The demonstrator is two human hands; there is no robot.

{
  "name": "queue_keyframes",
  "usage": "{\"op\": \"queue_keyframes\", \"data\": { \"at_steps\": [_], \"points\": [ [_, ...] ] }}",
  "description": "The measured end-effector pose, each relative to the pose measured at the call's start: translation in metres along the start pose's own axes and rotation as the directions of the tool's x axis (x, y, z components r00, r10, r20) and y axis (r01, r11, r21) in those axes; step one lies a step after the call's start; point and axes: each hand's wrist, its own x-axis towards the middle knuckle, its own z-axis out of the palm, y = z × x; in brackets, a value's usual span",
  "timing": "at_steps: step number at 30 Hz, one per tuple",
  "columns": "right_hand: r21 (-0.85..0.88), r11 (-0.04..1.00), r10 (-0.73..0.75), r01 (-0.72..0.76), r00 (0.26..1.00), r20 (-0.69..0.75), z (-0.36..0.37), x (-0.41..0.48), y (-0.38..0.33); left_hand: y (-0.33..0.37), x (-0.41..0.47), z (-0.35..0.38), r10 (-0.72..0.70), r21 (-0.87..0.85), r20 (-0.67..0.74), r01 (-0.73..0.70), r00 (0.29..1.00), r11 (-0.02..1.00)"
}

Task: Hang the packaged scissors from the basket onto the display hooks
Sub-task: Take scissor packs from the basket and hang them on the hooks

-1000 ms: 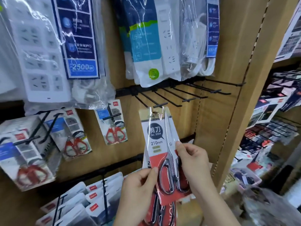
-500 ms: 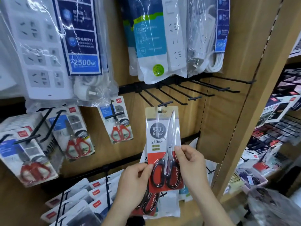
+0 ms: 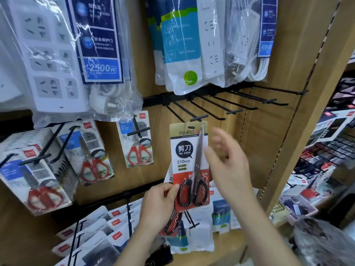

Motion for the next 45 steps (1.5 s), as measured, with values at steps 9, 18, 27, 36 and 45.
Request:
{"op": "queue_keyframes", "data": {
  "at_steps": [9, 18, 27, 36, 45],
  "points": [
    [-0.356, 0.914, -0.153, 0.195, 0.978, 0.143, 0.009, 0.048, -0.058, -0.007, 0.002, 0.005, -0.029, 0.016, -0.054, 0.03, 0.998, 0.999],
    [-0.702, 0.641, -0.174, 0.31, 0.95, 0.261, 0.023, 0.077, -0.063, -0.008, 0.017, -0.008, 0.048, 0.007, -0.082, -0.047, 0.995, 0.999],
    [-0.634, 0.665, -0.243, 0.395, 0.917, 0.316, 0.023, 0.079, -0.048, -0.011, 0.053, -0.021, -0.026, 0.047, -0.104, 0.031, 0.994, 0.998],
    [-0.48, 0.743, -0.295, 0.466, 0.872, 0.39, 0.026, 0.066, -0.043, -0.012, 0.058, -0.019, -0.122, 0.029, -0.033, 0.123, 0.992, 0.992],
    [-0.051, 0.997, 0.07, -0.059, 0.963, 0.26, 0.018, -0.001, 0.019, -0.027, 0.027, -0.042, -0.194, 0.179, -0.23, 0.237, 0.954, 0.955]
  ]
}}
